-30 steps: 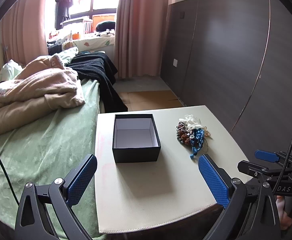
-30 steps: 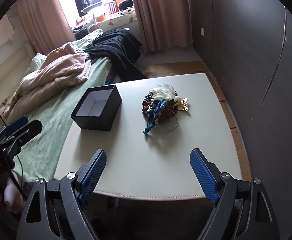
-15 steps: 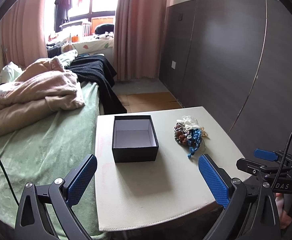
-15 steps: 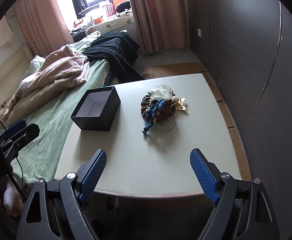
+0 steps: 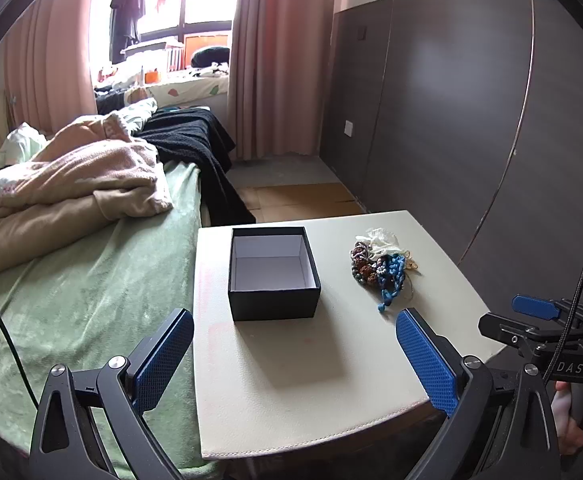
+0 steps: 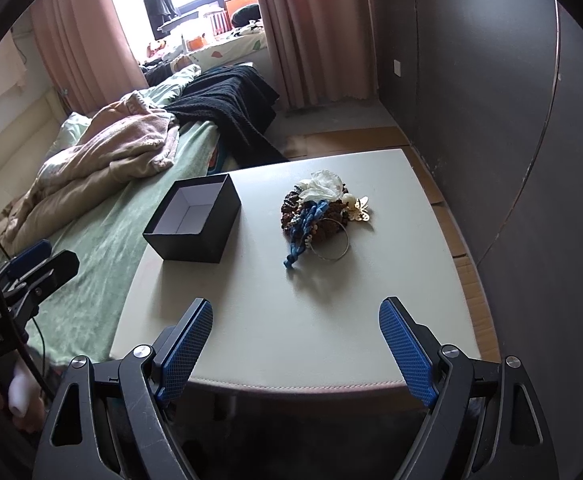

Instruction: Organize jewelry

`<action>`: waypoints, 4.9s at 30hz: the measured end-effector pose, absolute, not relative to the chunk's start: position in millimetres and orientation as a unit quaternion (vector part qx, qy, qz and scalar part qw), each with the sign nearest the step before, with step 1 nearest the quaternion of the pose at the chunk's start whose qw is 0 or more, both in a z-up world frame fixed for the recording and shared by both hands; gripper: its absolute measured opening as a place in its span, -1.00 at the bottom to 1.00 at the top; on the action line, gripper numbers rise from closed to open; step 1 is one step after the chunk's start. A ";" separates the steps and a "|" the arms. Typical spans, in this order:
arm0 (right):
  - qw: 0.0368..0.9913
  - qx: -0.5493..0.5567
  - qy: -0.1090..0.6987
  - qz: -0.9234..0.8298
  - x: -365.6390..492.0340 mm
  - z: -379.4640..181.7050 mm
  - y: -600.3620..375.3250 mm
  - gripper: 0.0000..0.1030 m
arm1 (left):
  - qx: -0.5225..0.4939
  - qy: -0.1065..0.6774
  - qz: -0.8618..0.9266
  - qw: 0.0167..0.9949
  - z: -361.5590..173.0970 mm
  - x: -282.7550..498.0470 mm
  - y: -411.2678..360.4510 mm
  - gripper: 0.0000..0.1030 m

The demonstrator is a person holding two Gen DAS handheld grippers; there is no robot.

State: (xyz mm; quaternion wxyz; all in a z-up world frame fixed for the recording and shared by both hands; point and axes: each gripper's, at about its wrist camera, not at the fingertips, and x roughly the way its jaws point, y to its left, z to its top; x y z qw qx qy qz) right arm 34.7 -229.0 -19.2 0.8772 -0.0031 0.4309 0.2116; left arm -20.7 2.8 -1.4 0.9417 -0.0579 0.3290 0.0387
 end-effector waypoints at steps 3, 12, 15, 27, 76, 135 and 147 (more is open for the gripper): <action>0.877 -0.005 0.430 0.213 33.3 -19.2 -228.8 0.65 | -0.057 0.329 0.039 0.942 -1.3 -21.7 2.7 0.96; 0.877 -0.009 0.432 0.211 30.4 -20.2 -227.6 0.65 | -0.054 0.329 0.039 0.942 -2.8 -24.6 2.4 0.96; 0.877 -0.011 0.431 0.212 29.6 -20.0 -226.9 0.65 | -0.054 0.328 0.040 0.942 -3.1 -24.9 2.3 0.96; 0.877 -0.011 0.430 0.212 28.7 -20.3 -227.7 0.65 | -0.053 0.328 0.040 0.942 -3.7 -26.1 2.4 0.96; 0.859 0.145 0.456 0.184 152.0 41.8 -274.0 0.64 | -0.116 0.367 -0.026 0.923 53.7 97.8 -29.2 0.49; 0.799 0.177 0.538 0.201 215.6 -90.2 -239.6 0.04 | -0.128 0.399 -0.061 0.906 -15.0 163.5 -13.8 -0.99; 0.781 0.158 0.574 0.190 229.5 -112.9 -200.9 -0.35 | -0.170 0.370 -0.047 0.912 8.4 133.5 37.3 -0.99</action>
